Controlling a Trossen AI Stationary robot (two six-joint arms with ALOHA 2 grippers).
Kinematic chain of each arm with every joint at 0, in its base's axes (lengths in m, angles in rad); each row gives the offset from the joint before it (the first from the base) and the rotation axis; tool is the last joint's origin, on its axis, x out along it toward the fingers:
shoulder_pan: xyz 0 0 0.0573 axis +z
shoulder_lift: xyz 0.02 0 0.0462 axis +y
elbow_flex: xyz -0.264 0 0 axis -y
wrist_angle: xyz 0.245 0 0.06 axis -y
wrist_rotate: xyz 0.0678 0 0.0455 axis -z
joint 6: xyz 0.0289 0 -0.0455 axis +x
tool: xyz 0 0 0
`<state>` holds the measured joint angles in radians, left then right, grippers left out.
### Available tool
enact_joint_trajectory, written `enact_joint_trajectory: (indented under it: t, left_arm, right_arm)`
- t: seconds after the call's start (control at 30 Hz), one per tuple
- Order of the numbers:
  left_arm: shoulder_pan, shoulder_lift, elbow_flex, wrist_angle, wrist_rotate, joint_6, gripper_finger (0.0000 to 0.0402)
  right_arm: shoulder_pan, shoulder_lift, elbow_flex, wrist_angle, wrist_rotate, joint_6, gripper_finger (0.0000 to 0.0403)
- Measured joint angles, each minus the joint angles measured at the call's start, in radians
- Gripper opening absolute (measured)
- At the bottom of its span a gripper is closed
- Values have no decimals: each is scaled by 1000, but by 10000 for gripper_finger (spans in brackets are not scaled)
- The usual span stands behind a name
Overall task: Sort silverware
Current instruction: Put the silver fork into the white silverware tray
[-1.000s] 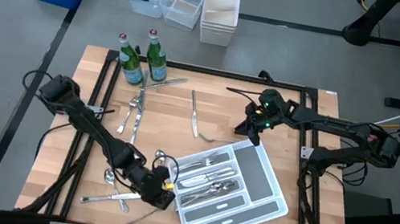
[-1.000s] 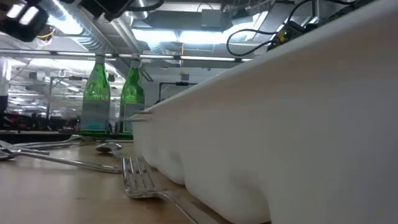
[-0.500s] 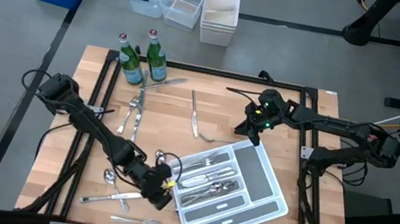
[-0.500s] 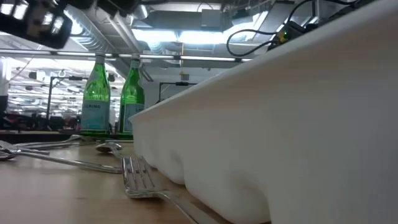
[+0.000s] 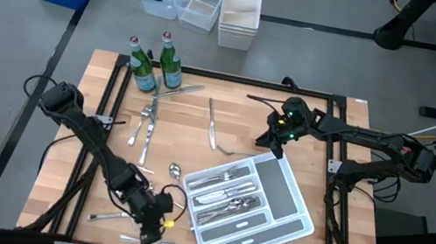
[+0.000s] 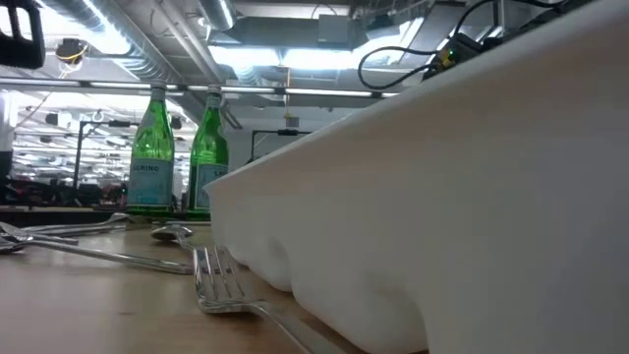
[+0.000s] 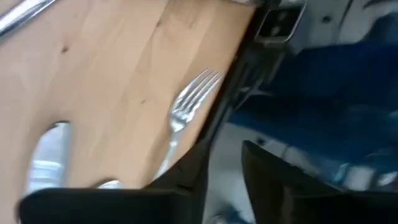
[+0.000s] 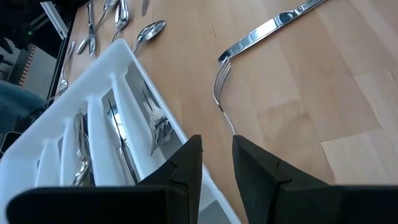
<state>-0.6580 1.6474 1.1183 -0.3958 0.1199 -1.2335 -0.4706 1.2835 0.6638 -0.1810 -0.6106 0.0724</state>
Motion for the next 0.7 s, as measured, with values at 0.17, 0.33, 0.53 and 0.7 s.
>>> enact_joint_trajectory:
  t: [0.17, 0.33, 0.53, 0.7]
  left_arm:
    - [-49, 32, 0, -13, -6, 244, 126]
    - [-103, 82, 0, -14, -16, 389, 129]
    - [-137, 133, 0, -14, -67, 425, 129]
    - [-143, 166, 0, -12, -102, 423, 129]
  right_arm:
    - [0, 0, 0, 0, 0, 35, 92]
    - [0, 0, 0, 1, 26, 78, 92]
    - [0, 0, 0, 1, 77, 110, 92]
    - [0, 1, 0, 1, 114, 114, 92]
